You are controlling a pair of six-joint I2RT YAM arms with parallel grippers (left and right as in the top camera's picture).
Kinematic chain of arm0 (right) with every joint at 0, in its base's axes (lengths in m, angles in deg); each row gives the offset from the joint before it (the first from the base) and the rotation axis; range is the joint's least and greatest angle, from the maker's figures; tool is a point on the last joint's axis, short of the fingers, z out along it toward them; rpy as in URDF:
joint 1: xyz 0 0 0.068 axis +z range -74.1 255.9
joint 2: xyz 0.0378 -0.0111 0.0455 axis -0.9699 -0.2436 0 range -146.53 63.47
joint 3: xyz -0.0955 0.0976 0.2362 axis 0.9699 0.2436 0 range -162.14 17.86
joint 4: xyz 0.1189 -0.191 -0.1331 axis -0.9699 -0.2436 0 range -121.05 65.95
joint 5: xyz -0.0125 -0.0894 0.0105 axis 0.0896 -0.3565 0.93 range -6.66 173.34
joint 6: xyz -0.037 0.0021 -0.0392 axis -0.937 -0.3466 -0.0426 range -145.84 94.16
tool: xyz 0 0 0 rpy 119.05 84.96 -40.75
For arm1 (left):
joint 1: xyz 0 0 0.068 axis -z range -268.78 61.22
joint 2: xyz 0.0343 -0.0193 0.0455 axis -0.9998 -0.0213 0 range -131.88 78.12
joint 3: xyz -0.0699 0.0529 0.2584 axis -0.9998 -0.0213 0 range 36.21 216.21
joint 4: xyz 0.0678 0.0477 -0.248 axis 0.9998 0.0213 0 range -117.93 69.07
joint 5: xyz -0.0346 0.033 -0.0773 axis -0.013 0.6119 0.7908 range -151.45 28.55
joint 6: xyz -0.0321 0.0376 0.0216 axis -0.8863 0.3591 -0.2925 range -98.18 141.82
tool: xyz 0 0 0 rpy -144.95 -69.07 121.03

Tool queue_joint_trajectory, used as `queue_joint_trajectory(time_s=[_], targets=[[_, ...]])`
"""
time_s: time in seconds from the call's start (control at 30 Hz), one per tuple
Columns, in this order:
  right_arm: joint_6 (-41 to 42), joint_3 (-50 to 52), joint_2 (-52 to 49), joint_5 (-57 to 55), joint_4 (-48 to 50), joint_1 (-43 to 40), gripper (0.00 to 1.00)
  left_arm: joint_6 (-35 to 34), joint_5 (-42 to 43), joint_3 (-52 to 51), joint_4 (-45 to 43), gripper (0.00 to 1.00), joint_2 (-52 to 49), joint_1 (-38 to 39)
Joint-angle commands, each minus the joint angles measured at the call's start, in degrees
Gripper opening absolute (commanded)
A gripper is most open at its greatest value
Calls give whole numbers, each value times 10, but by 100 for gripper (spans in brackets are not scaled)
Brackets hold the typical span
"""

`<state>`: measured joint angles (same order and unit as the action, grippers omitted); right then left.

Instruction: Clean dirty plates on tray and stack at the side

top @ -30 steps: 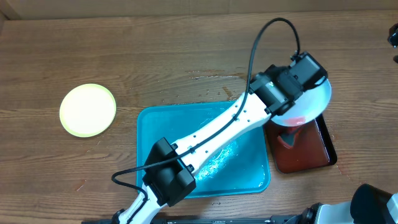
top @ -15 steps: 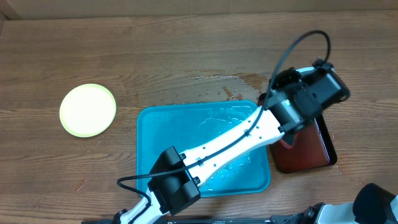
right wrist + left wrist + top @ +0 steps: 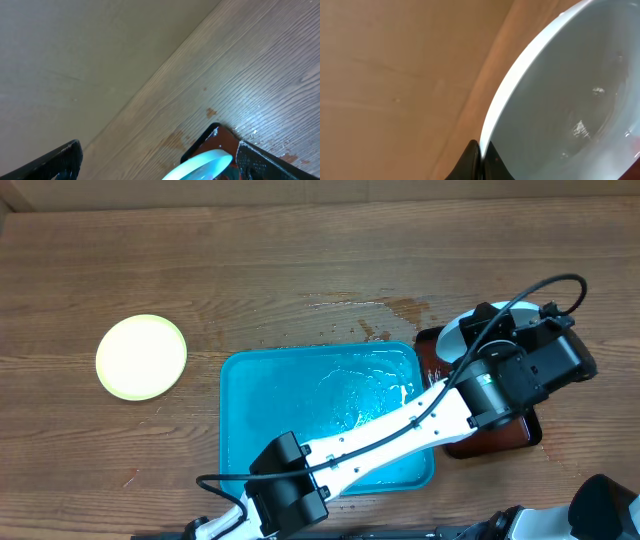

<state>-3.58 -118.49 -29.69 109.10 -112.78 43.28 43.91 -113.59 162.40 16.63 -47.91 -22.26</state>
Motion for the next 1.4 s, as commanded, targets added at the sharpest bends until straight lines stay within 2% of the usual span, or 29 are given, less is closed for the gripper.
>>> queue_joint_trajectory(time_s=[0.0,0.57,0.67,0.73,0.83,0.9,0.97,1.07,1.13,1.23,1.27,1.37], targets=[[3,-14,10,14,2,-3,100,29,-52,18,-3,4,-3,3],[3,-14,10,14,-3,-3,100,30,-79,18,-38,4,-5,-2],[2,-14,10,16,-10,-3,100,32,-112,18,-59,4,-14,-14],[2,-14,10,16,-11,-3,100,27,-90,18,-36,4,-17,-10],[2,-14,10,16,-6,-3,100,18,26,18,11,4,-17,5],[2,-14,10,16,-5,-3,100,5,56,18,17,4,-19,10],[2,-14,10,16,-6,-3,100,-17,6,18,-3,4,-27,10],[2,-14,10,16,-8,-3,100,-12,-104,18,-50,4,-43,5],[2,-14,10,16,-8,-3,100,-11,-66,18,-33,4,-47,2],[2,-14,10,16,-9,-3,100,5,135,18,44,4,-43,3],[2,-14,10,16,-9,-3,100,0,173,19,55,4,-43,3],[2,-14,10,16,-9,-3,100,-56,136,19,49,4,-43,2]])
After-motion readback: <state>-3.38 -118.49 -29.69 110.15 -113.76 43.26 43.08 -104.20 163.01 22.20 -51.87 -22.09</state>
